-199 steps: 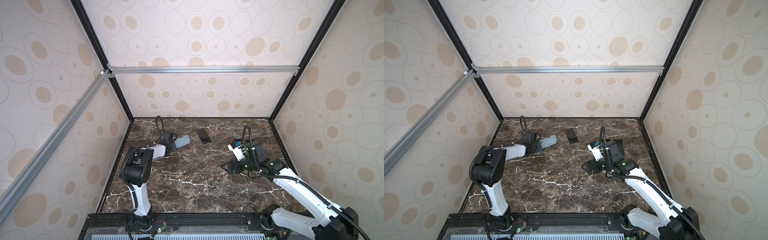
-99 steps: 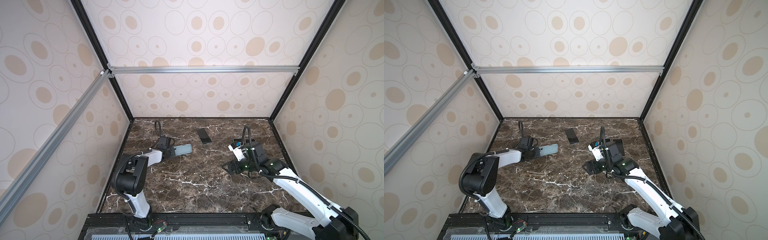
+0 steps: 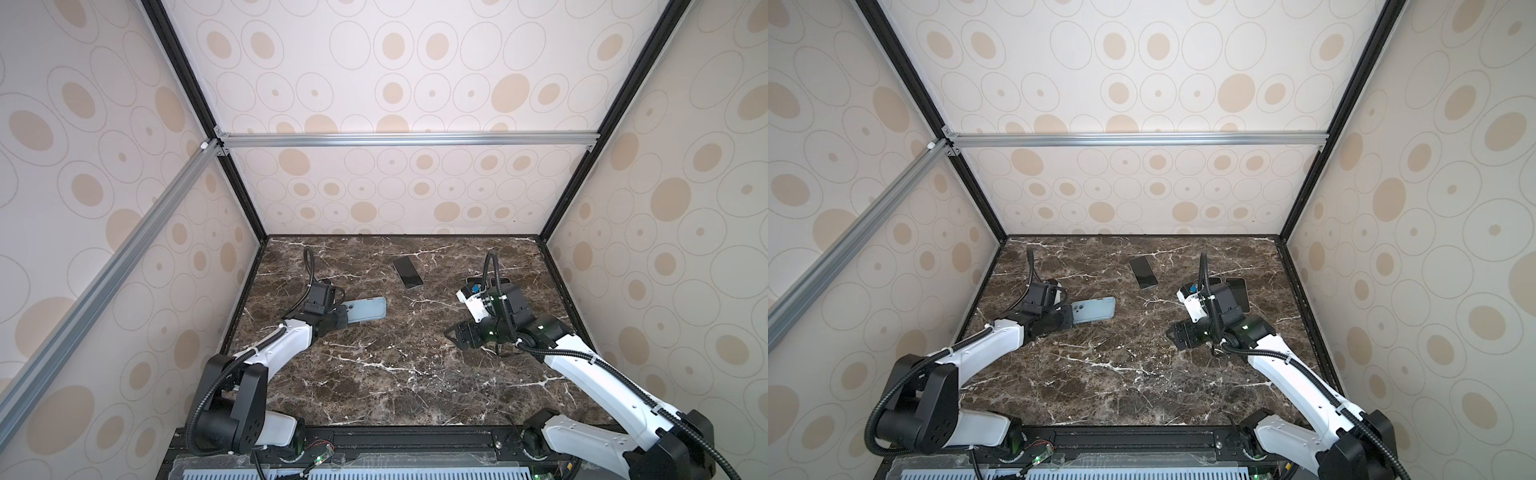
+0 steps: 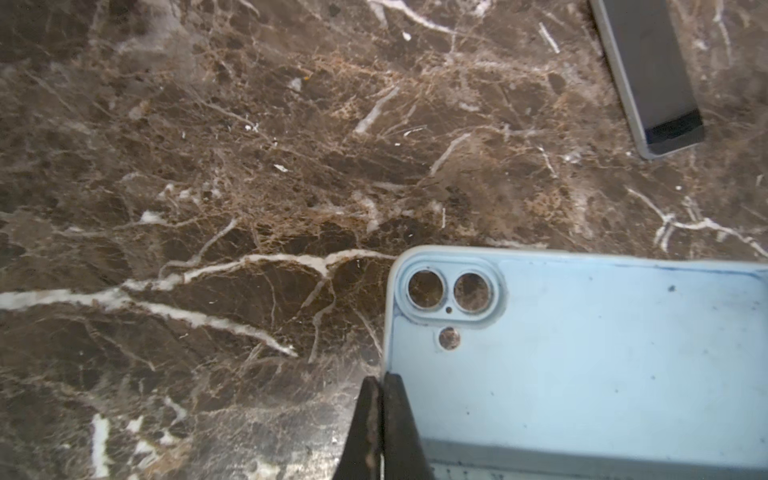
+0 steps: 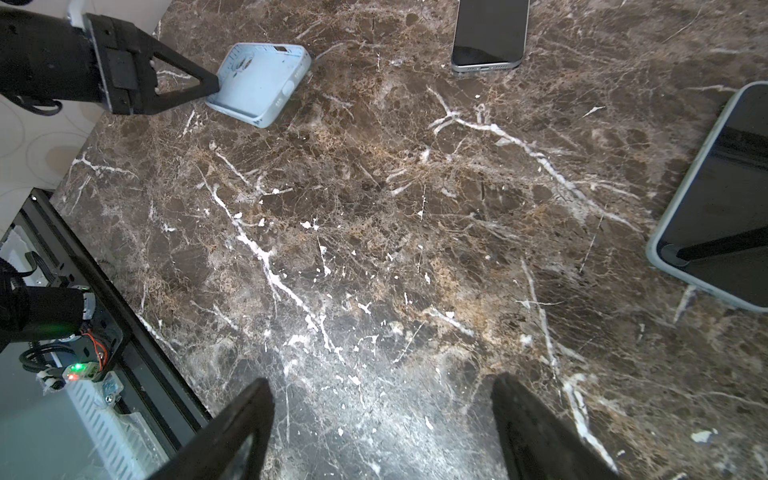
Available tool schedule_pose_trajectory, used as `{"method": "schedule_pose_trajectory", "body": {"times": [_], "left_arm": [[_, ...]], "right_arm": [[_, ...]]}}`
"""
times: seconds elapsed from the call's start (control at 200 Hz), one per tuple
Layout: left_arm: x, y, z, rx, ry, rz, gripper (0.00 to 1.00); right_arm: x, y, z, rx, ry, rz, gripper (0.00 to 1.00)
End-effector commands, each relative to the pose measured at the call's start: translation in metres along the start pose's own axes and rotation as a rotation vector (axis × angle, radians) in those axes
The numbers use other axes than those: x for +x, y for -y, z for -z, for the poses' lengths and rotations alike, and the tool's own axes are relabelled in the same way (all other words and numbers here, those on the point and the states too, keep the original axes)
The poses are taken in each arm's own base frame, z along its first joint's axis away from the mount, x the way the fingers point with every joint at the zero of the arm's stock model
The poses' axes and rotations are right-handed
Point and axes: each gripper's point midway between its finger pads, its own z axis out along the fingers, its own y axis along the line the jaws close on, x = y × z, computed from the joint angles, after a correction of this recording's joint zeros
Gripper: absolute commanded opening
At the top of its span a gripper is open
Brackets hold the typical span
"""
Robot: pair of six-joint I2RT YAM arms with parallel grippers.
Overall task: Put the phone into the phone case
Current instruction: 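Grasp the light-blue case edge with the left gripper and drag it toward the robot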
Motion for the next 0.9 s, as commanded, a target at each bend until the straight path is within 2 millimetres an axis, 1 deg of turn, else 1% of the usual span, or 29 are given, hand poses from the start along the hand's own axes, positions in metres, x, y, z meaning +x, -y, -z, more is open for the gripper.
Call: {"method": "schedule_pose_trajectory", "body": {"times": [0.0,0.175,0.355,0.51,0.67,0.895], "left_arm": [[-0.003,0.006,0.018,-0.028,0.009,-0.037,0.00],[0.009,0.019,0.034,-0.065,0.010,-0.059,0.00],[0.033,0.034,0.042,-0.052,0.017,-0.020,0.00],[0.055,0.044,0.039,-0.019,-0.003,0.008,0.00],[0.077,0.059,0.032,-0.005,-0.030,-0.013,0.00],[0.094,0.079,0.022,0.042,-0.034,0.012,0.00]], "right_arm": [[0.004,0.000,-0.006,-0.001,-0.014,0.010,0.85],[0.003,-0.001,-0.012,-0.006,-0.022,0.010,0.85],[0.004,-0.001,-0.017,-0.009,-0.034,0.011,0.85],[0.006,-0.001,-0.019,-0.008,-0.044,0.019,0.85],[0.007,0.000,-0.019,-0.003,-0.056,0.024,0.85],[0.012,0.000,-0.023,-0.012,-0.064,0.011,0.85]]}}
